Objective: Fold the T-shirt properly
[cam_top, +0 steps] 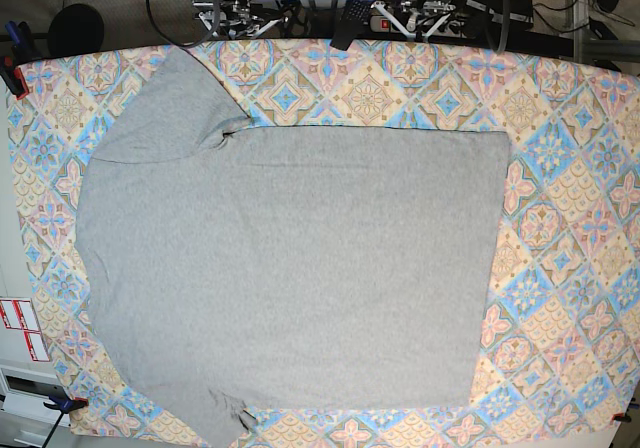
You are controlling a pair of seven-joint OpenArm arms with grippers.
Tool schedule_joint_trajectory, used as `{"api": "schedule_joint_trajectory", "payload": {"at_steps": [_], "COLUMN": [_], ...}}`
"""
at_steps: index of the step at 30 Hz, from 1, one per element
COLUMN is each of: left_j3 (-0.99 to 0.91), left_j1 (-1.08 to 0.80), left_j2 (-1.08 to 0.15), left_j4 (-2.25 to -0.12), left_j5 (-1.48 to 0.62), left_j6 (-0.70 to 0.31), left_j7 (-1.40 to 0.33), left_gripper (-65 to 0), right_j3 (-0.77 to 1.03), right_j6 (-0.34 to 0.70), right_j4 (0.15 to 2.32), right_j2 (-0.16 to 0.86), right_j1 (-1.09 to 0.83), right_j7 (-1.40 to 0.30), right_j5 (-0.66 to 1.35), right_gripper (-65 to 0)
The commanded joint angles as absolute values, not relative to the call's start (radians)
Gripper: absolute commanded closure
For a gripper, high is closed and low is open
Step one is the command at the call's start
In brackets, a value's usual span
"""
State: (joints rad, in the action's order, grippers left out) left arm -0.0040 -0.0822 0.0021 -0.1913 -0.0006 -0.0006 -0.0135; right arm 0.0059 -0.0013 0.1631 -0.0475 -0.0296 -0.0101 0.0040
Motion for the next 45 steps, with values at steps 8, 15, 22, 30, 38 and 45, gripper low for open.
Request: {"api": "schedule_joint_trajectory", "payload": {"at_steps": [8, 15, 22, 30, 38, 45], "left_j3": [-0.004, -0.002, -0.002, -0.002, -0.001, -0.001], "left_j1": [-0.090, -0.096, -0.099, -0.102, -0.136, -0.211], "left_j2": [-0.002, -0.010, -0.010, -0.015, -0.025, -0.070], "left_j4": [-0.193, -0.197, -0.199, -0.194, -0.194, -0.200], "left_j5": [-0.001, 0.005, 0.005, 0.005, 0.005, 0.005], "left_j6": [-0.001, -0.001, -0.001, -0.001, -0.001, -0.001], "left_j7": [-0.007, -0.007, -0.007, -0.007, -0.007, 0.001], "left_gripper": [0.0, 0.0, 0.0, 0.0, 0.0, 0.0], "right_j3": [0.008, 0.004, 0.001, 0.001, 0.001, 0.001], "right_j6": [0.002, 0.002, 0.002, 0.002, 0.002, 0.002], "right_j4": [0.166, 0.166, 0.166, 0.166, 0.173, 0.177], "right_j2": [-0.050, -0.050, -0.050, -0.047, -0.044, -0.033], "right_j1": [-0.033, -0.033, -0.033, -0.041, -0.082, -0.173], "right_j7": [-0.002, -0.002, -0.002, -0.002, -0.002, 0.007], "right_j5": [0.008, 0.008, 0.008, 0.007, 0.005, 0.002], "right_gripper": [-0.2, -0.2, -0.2, -0.2, -0.2, -0.1]}}
